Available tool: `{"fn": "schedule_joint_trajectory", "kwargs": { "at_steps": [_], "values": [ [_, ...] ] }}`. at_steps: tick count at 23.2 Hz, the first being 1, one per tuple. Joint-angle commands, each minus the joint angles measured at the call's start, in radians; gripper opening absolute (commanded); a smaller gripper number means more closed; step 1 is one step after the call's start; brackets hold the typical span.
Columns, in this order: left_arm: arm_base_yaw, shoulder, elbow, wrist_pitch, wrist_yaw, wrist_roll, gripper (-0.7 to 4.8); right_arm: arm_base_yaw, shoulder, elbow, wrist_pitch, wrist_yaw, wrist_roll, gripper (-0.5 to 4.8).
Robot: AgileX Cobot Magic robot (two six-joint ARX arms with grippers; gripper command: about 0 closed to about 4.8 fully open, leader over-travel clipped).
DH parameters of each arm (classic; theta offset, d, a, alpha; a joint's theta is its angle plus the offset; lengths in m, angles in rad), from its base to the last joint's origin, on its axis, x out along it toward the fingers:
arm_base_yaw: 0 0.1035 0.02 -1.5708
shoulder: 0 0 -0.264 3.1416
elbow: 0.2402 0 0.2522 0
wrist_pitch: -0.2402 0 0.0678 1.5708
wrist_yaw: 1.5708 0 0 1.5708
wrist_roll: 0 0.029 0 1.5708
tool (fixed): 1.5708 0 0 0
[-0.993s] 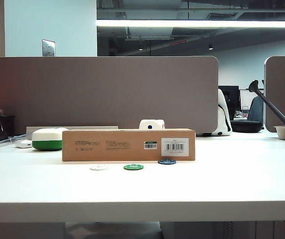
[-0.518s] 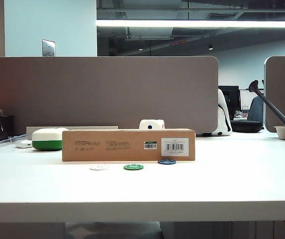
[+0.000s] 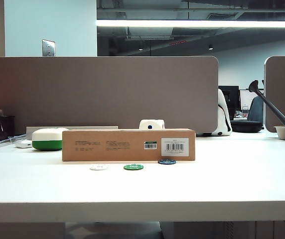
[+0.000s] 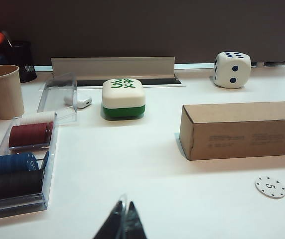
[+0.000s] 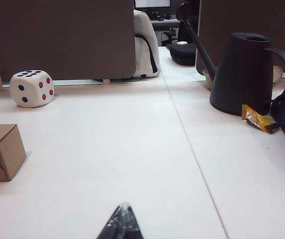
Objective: Push the chip with the highest value in the row forward next to the rectangular box.
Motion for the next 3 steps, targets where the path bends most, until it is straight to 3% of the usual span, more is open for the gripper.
{"fn": "schedule_joint_trajectory", "kwargs": {
  "at_steps": [1,3],
  "values": [
    [-0.002,0.000,0.004,0.007,0.004,0.001,-0.05,0.001,0.000,-0.005,0.015,-0.001,0.002,-0.05],
    [-0.002,0.000,0.004,0.007,0.004,0.001,-0.05,0.001,0.000,-0.005,0.015,-0.001,0.001,-0.05]
  ]
}}
